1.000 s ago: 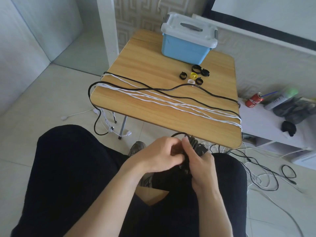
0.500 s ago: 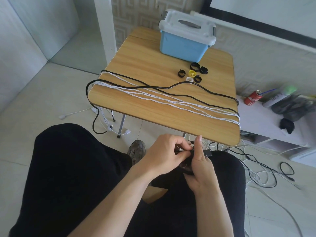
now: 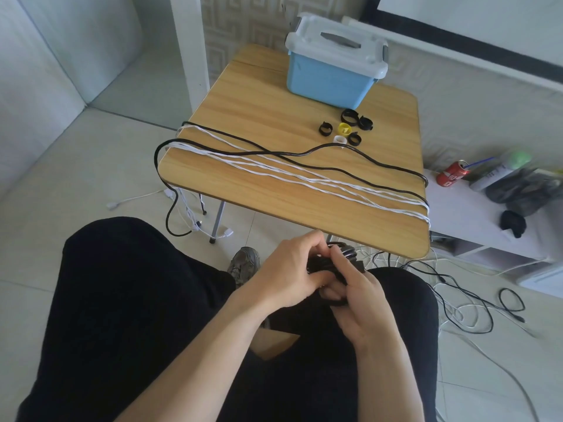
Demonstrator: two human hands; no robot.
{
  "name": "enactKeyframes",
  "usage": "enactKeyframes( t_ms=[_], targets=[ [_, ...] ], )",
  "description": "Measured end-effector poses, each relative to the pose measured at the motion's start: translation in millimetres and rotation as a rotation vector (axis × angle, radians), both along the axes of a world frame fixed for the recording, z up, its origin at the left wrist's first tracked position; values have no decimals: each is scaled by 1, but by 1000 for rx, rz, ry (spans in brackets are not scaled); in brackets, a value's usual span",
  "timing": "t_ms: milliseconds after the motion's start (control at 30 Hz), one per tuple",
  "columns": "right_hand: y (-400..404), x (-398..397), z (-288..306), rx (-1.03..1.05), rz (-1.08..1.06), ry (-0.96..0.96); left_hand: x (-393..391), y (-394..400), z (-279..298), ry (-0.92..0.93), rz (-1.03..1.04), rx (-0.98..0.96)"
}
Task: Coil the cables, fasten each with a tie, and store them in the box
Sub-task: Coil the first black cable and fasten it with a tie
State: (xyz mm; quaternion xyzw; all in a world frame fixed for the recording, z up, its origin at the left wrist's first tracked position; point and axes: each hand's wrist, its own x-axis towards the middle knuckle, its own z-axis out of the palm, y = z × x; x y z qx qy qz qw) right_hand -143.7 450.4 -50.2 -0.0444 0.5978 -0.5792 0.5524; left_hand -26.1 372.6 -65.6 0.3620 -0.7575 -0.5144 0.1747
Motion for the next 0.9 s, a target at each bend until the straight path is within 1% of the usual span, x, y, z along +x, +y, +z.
enactKeyframes(
  t_ms=[133, 333, 567, 700, 833, 900],
  targets=[
    [2, -1, -5, -7, 43, 27, 4, -2, -3, 18, 16, -39],
    [5, 1, -11, 87, -17, 269, 4, -1, -5, 5, 6, -82],
    [5, 4, -9, 143, -68, 419, 4, -2, -4, -4, -57, -95],
    [3, -4, -10, 209, 17, 558, 5, -1, -4, -15, -86, -47],
    [6, -11, -8, 308, 216, 534, 8, -3, -7, -40, -101, -8],
    [8, -14, -4, 276, 298, 480, 10, -4, -8, -43, -99, 9]
  ],
)
